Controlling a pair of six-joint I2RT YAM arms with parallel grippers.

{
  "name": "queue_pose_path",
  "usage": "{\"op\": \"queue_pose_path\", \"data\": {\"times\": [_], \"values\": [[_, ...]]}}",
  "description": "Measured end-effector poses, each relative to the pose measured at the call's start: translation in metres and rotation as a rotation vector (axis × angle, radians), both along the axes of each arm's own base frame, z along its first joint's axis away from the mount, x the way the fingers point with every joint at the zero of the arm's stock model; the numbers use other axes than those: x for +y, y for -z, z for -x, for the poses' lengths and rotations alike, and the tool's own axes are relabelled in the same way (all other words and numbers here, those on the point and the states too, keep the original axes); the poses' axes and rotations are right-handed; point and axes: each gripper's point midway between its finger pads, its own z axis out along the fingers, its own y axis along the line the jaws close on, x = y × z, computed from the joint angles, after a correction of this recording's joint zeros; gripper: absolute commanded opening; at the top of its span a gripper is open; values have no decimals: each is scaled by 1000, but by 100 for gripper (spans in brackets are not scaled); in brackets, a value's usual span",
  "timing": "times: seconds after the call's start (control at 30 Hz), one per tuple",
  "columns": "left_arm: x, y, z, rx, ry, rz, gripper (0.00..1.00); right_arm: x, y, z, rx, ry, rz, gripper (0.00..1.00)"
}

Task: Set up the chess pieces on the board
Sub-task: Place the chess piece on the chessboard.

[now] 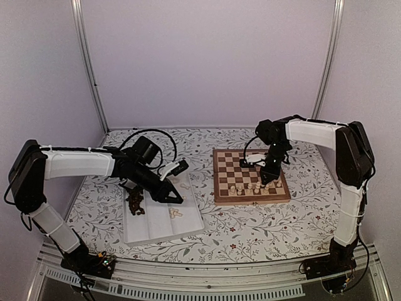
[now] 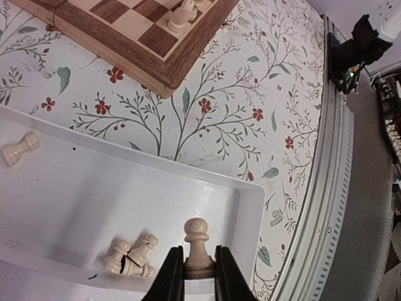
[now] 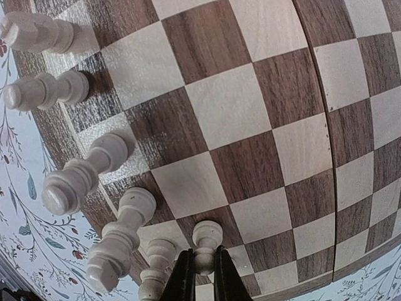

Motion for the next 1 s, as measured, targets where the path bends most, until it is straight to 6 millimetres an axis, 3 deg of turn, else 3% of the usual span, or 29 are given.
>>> {"op": "queue_pose_path", "data": {"times": [0.13, 0.33, 0.6, 0.87, 1.0], "values": [[0, 0, 0, 0, 0, 0, 13, 0, 1, 0, 2, 1, 2, 8], [0, 0, 0, 1, 0, -1, 13, 0, 1, 0, 2, 7, 2, 27], [0, 1, -1, 1, -1, -4, 13, 2, -10, -5, -11, 10, -5, 33], [-9, -9, -1, 31, -13, 52, 13, 29, -81, -39, -156, 29, -172, 34], [-21, -37, -11, 8, -50, 157, 14, 61, -139, -47, -268, 61, -428, 35]]}}
